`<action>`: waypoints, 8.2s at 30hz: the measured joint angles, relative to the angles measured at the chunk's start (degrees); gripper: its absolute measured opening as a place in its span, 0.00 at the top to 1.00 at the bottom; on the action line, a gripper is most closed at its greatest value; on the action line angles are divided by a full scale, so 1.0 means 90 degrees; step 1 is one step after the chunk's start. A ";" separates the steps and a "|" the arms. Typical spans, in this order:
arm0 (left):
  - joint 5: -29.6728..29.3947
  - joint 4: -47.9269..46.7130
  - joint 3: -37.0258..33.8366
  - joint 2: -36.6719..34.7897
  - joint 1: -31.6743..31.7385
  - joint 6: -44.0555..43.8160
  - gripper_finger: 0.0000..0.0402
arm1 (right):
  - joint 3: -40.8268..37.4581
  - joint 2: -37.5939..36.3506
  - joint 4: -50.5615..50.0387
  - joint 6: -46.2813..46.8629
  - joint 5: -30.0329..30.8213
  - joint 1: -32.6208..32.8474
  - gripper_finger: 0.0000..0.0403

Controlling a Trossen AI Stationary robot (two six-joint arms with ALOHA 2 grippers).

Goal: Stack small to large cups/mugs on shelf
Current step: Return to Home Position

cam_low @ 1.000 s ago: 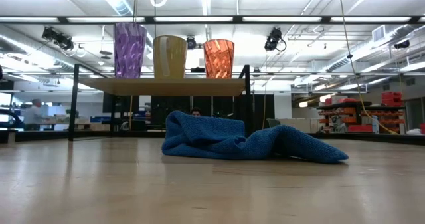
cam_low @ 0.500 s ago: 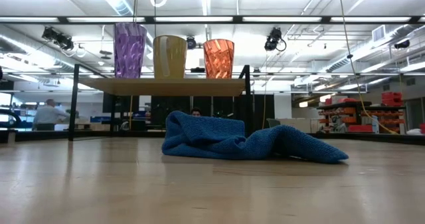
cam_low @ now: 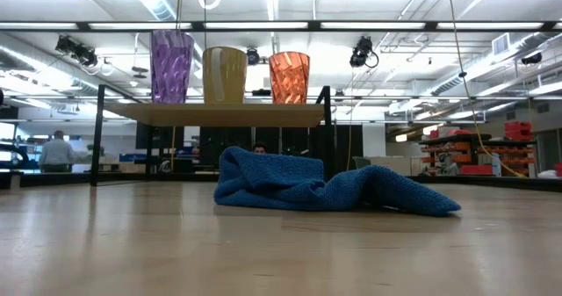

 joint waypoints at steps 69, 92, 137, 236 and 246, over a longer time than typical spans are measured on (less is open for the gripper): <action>-0.0080 0.0652 -0.4610 0.0001 -0.0012 -0.2120 0.78 | -0.5552 -0.1483 0.1928 0.4073 -0.0367 -0.1081 0.82; -0.0080 -0.1064 -0.4613 0.0011 -0.0013 -0.2114 0.80 | -0.5552 -0.1483 0.0426 0.4403 0.0045 -0.1081 0.82; -0.0080 -0.1241 -0.4610 0.0011 -0.0012 -0.2179 0.79 | -0.5552 -0.1483 -0.0543 0.4217 0.0043 -0.1081 0.82; -0.0080 -0.1241 -0.4608 0.0012 -0.0012 -0.2175 0.78 | -0.5552 -0.1482 -0.0538 0.4219 0.0041 -0.1081 0.82; -0.0080 -0.1241 -0.4608 0.0013 -0.0015 -0.2179 0.80 | -0.5552 -0.1480 -0.0540 0.4219 0.0041 -0.1081 0.82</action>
